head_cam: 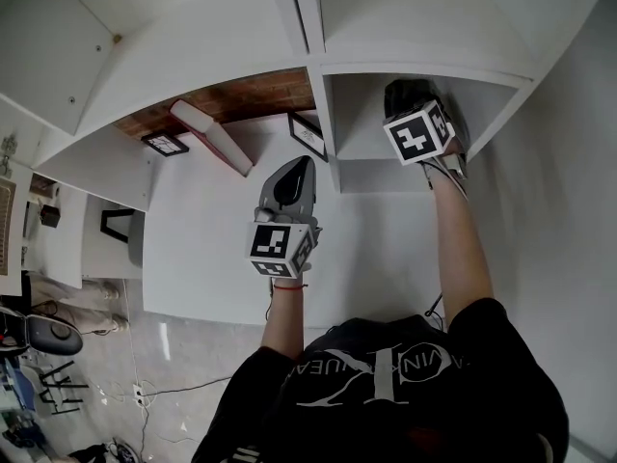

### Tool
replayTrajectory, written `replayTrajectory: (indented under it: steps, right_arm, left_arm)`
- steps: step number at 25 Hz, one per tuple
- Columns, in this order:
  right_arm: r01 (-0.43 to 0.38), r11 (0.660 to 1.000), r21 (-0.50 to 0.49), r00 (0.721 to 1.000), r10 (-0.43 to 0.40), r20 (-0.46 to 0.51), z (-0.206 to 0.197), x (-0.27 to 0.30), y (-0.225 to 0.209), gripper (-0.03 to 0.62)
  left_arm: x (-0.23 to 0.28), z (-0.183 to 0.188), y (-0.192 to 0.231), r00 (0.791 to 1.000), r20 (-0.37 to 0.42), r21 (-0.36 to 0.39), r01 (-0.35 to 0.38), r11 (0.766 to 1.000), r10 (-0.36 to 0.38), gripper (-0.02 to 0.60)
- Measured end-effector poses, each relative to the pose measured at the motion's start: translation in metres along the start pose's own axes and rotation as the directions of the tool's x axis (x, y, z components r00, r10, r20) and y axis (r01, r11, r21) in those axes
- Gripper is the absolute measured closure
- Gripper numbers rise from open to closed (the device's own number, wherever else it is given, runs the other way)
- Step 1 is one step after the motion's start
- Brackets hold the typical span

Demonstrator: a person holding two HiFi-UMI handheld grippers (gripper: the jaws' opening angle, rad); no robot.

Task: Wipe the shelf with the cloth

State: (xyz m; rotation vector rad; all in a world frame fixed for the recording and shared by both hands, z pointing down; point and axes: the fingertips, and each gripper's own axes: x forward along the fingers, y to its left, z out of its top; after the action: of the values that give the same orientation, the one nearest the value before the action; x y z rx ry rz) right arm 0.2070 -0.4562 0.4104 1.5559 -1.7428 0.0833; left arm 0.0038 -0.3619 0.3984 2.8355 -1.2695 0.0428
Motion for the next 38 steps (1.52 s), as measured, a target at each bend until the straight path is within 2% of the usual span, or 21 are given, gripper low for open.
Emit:
replayTrajectory:
  steps: [8, 12, 19, 25, 28, 30, 33, 38]
  right_arm:
    - [0.102, 0.993, 0.053, 0.995, -0.101, -0.026, -0.033, -0.035, -0.011, 0.546]
    - [0.104, 0.992, 0.069, 0.994, -0.103, -0.023, -0.044, -0.048, -0.009, 0.546]
    - [-0.072, 0.994, 0.08, 0.997, 0.071, 0.017, -0.025, -0.055, 0.037, 0.549]
    - [-0.187, 0.982, -0.038, 0.979, 0.189, 0.081, 0.018, -0.049, 0.099, 0.551]
    - [-0.252, 0.966, -0.059, 0.962, 0.257, 0.094, 0.036, -0.043, 0.121, 0.551]
    - [-0.288, 0.957, -0.038, 0.951, 0.29, 0.106, 0.041, -0.041, 0.125, 0.551]
    - [-0.344, 0.937, 0.058, 0.929, 0.331, 0.168, 0.047, -0.04, 0.125, 0.553]
    - [-0.397, 0.903, 0.166, 0.891, 0.336, 0.304, 0.063, -0.043, 0.118, 0.557]
  left_arm:
    - [-0.004, 0.006, -0.012, 0.998, 0.025, -0.003, 0.051, 0.999, -0.051, 0.595]
    - [-0.006, 0.004, -0.016, 0.997, 0.023, -0.006, 0.07, 0.997, -0.07, 0.595]
    - [-0.008, 0.006, -0.016, 0.996, 0.036, -0.016, 0.076, 0.997, -0.075, 0.595]
    - [-0.016, 0.005, -0.006, 0.998, 0.034, -0.021, 0.05, 0.999, -0.049, 0.595]
    - [-0.022, 0.007, 0.002, 0.999, 0.034, -0.018, 0.027, 0.999, -0.026, 0.595]
    - [-0.028, 0.006, 0.008, 1.0, 0.029, -0.021, 0.008, 1.0, -0.007, 0.595]
    - [-0.035, 0.01, 0.015, 0.999, 0.035, -0.021, -0.016, 1.0, 0.016, 0.595]
    - [-0.038, 0.02, 0.017, 0.998, 0.051, -0.005, -0.024, 1.0, 0.024, 0.595]
